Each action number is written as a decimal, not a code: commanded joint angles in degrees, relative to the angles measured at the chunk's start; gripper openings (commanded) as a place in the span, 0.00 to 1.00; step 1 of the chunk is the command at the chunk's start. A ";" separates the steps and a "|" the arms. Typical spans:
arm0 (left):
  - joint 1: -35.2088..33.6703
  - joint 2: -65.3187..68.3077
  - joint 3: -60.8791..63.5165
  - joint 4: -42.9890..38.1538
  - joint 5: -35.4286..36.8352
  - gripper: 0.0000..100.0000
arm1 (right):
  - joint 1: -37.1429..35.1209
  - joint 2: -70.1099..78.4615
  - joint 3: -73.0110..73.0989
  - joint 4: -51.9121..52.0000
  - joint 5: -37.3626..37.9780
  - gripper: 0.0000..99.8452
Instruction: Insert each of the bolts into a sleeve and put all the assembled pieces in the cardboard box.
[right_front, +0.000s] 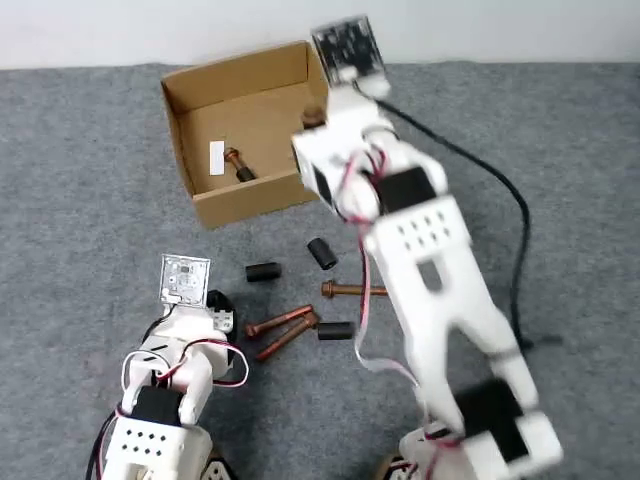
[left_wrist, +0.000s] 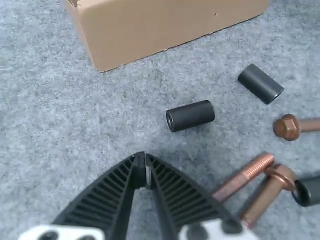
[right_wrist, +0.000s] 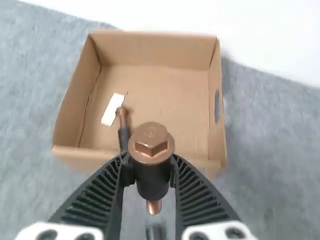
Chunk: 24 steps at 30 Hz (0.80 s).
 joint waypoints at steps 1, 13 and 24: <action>0.35 -0.26 -0.48 -1.23 -0.53 0.00 | 1.19 9.80 -13.19 -3.91 0.70 0.01; 0.35 -0.26 -0.48 -1.23 -0.44 0.00 | 2.59 37.76 -35.60 -7.52 0.70 0.01; 0.35 -0.53 -0.48 -1.23 -0.44 0.00 | 2.77 43.38 -35.87 4.18 2.64 0.14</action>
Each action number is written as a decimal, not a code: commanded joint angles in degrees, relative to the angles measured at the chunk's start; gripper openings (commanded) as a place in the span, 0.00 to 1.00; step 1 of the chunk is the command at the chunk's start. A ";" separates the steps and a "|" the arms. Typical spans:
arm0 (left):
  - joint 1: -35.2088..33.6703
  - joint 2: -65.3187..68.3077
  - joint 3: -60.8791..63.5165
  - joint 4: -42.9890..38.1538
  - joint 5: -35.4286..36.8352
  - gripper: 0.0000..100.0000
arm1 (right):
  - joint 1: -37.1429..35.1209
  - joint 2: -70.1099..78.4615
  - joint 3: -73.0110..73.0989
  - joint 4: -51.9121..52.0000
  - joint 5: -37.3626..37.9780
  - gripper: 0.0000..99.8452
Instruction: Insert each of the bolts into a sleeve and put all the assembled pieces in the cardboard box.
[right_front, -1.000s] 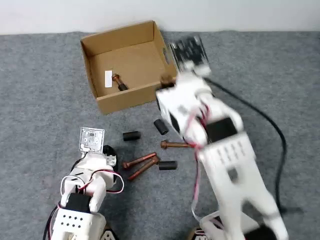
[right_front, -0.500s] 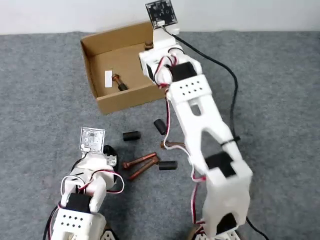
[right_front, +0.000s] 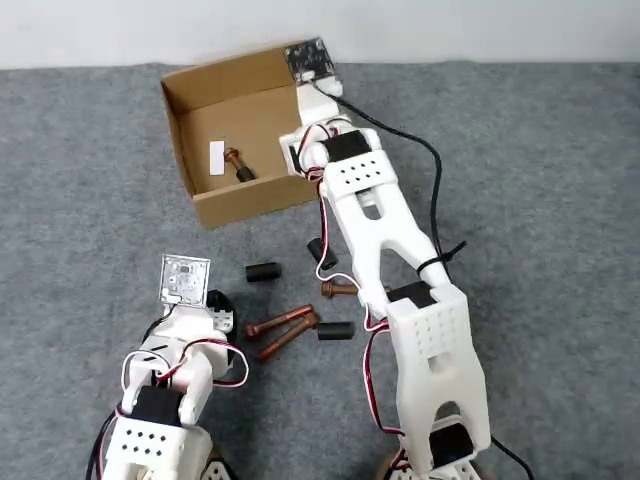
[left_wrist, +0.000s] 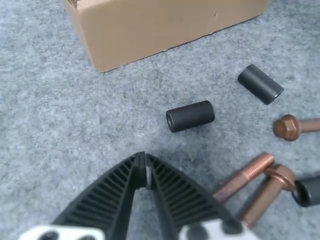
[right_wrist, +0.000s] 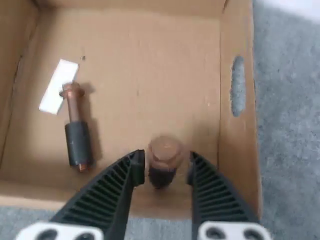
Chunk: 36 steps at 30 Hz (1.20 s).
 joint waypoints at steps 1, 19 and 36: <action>0.35 -0.53 -0.48 -1.23 -0.44 0.00 | 0.66 -1.19 -4.13 2.15 0.88 0.13; -0.09 -0.70 -0.48 -1.32 -0.44 0.00 | 0.31 -16.31 -4.22 27.47 2.55 0.01; -0.09 -0.70 -0.48 -1.32 -0.44 0.00 | -1.98 -6.81 -3.96 44.00 9.32 0.18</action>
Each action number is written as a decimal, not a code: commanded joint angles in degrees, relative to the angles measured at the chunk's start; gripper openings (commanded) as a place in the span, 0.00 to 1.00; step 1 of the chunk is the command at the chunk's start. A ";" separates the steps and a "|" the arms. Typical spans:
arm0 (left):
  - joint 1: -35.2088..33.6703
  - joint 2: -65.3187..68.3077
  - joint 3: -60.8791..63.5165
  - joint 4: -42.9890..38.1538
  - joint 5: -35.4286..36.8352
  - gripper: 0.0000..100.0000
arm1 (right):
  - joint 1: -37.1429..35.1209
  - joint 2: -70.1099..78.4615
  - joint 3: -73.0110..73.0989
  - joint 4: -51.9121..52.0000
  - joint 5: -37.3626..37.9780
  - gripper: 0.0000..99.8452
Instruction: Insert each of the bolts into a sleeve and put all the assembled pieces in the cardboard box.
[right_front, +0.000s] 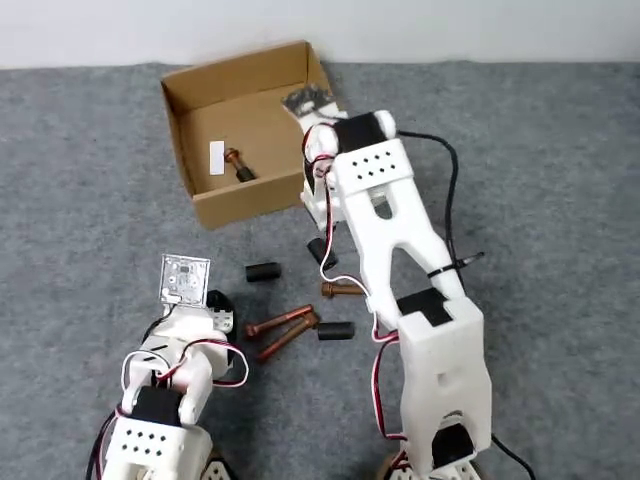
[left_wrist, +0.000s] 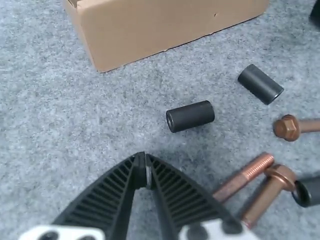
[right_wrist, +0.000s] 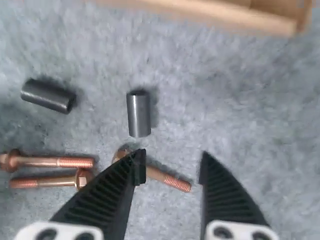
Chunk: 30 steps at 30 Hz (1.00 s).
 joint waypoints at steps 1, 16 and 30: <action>-0.09 -0.70 -0.48 -1.32 -0.44 0.00 | -2.42 1.19 -2.81 0.66 0.62 0.17; -0.09 -0.70 -0.48 -1.32 -0.44 0.00 | -4.79 14.20 -2.90 -6.81 0.62 0.17; -0.09 -0.70 -0.48 -1.49 -0.44 0.00 | -4.79 12.18 -3.08 -3.91 1.14 0.01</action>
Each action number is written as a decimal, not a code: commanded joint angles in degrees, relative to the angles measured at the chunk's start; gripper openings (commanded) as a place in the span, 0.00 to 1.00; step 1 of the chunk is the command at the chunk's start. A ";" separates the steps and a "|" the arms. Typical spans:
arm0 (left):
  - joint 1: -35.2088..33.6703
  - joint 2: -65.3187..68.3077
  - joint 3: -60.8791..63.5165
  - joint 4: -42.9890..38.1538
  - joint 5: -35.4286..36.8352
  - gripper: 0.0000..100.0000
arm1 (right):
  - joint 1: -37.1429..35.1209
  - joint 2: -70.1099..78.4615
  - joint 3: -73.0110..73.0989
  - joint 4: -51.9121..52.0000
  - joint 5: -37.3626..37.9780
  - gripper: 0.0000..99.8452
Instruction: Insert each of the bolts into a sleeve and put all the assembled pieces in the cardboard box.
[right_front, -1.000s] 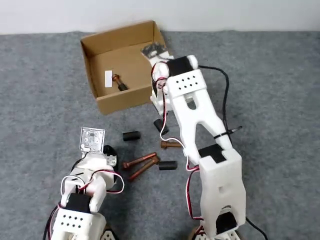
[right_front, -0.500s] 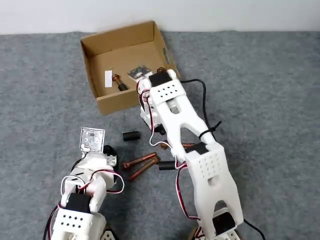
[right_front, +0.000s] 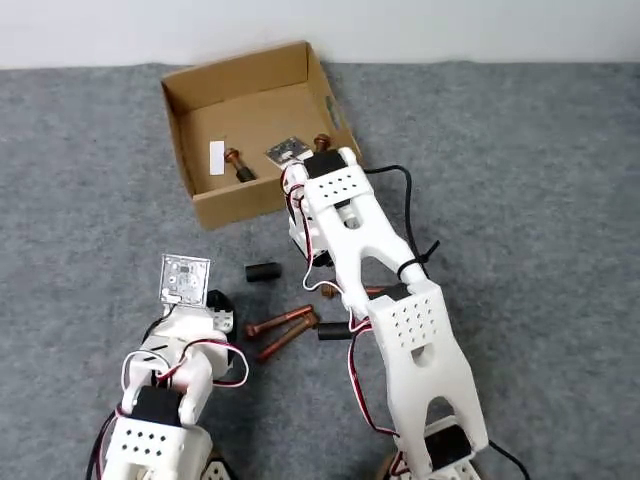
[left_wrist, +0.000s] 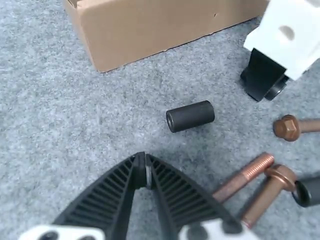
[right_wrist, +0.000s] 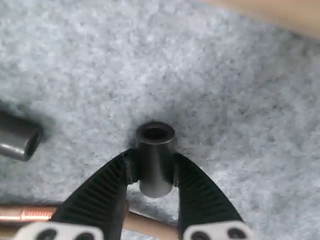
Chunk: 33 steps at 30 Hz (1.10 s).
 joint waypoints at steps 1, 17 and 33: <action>-0.09 -0.70 -0.48 -1.49 -0.44 0.00 | -0.92 -6.37 -1.67 4.26 0.53 0.01; -0.09 -0.70 -0.48 -1.49 -0.44 0.00 | -2.77 -45.58 16.09 11.30 -15.91 0.01; -0.09 -0.70 -0.48 -1.32 -0.44 0.00 | -0.31 -85.67 57.32 7.69 -28.04 0.01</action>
